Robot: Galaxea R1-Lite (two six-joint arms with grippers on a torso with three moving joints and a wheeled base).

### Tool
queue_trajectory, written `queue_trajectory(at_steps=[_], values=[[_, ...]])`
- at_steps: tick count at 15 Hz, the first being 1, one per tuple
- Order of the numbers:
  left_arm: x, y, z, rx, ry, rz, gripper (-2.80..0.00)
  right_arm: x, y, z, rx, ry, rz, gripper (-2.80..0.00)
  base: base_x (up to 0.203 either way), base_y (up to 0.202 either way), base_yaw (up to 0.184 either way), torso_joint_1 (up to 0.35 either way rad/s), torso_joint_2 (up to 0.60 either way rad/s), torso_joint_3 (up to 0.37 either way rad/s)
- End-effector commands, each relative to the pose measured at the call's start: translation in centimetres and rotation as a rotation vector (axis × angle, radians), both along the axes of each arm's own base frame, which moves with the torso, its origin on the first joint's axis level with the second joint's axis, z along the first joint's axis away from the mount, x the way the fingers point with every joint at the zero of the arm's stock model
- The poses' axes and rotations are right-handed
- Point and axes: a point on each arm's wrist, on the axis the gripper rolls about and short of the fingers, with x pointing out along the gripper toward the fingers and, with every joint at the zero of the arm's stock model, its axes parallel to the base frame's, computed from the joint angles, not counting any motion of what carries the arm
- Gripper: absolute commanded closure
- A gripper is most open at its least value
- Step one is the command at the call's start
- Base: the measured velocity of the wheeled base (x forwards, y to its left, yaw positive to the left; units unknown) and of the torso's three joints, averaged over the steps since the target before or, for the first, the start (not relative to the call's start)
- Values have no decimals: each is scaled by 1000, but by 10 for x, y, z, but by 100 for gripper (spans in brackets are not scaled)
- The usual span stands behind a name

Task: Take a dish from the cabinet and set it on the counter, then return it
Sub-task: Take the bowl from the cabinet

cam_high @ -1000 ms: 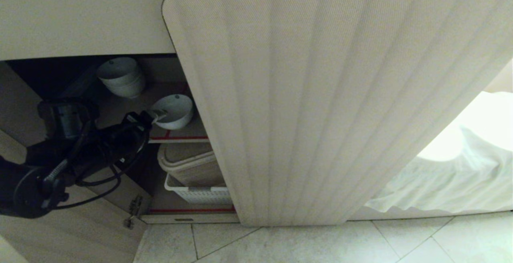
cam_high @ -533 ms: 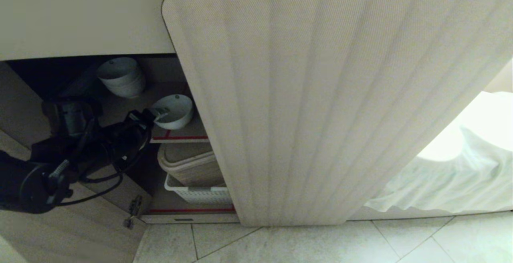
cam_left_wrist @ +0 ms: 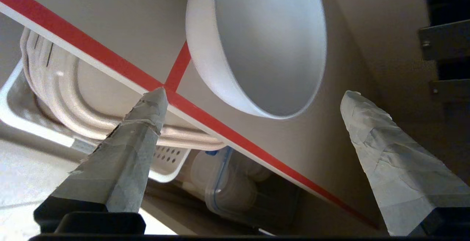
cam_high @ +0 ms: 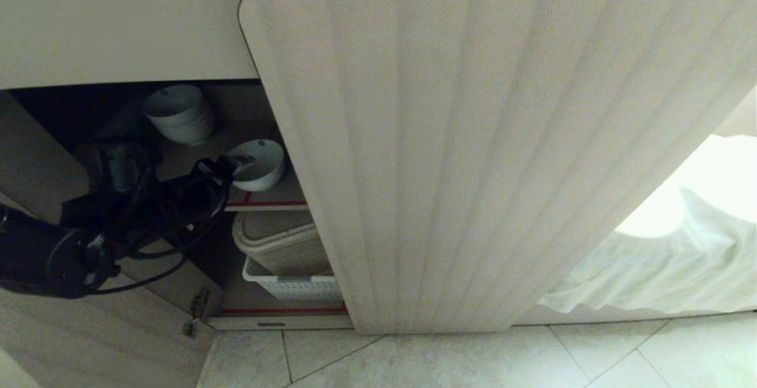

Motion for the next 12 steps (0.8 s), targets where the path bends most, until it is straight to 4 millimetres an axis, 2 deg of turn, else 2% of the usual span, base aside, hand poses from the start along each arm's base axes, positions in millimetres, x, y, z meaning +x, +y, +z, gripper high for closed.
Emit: queue_trajectory(at_steps=[1, 5, 12], values=[[9, 3, 7, -6, 7, 8, -280, 0, 0, 0, 0, -1, 1, 0, 0, 0, 0, 0, 0, 0], [22, 3, 9, -6, 4, 11, -280, 0, 0, 0, 0, -1, 1, 0, 0, 0, 0, 0, 0, 0], [20, 5, 4, -3, 80, 4, -280, 0, 0, 0, 0, -1, -1, 0, 0, 0, 0, 0, 0, 0]])
